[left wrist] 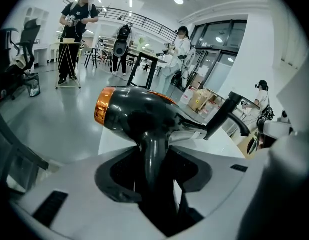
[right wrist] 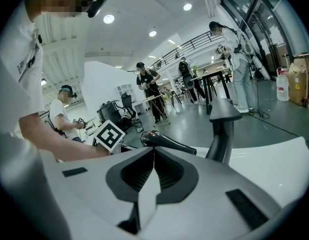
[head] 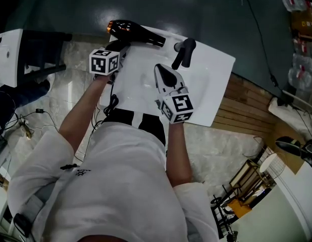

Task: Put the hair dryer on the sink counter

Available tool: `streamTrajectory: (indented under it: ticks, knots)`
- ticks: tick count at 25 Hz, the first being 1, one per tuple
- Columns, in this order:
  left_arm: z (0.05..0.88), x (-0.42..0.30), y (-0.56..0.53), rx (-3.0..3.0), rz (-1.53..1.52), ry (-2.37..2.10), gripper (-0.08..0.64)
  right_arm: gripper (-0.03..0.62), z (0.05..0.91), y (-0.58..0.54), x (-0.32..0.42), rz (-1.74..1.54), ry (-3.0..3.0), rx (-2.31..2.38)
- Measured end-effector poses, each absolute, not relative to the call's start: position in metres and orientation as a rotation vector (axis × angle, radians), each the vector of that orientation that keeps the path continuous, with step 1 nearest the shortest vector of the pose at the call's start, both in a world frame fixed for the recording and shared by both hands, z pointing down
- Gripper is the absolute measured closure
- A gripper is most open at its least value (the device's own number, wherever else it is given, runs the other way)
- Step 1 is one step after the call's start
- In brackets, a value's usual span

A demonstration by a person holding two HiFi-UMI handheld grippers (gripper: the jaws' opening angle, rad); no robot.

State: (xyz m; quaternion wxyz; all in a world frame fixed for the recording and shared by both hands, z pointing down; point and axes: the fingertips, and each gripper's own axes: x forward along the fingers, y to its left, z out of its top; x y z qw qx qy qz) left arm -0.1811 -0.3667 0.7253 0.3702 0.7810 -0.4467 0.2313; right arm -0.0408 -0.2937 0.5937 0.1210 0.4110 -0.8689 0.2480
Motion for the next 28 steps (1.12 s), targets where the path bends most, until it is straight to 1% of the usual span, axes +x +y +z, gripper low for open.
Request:
streamTrajectory:
  ticks: [28]
  knots:
    - [0.7291,-0.1774,-0.3643,2.021,0.659,-1.204,0.378,0.583,0.5947,-0.2846,-0.0316,0.72,-2.539,1.216]
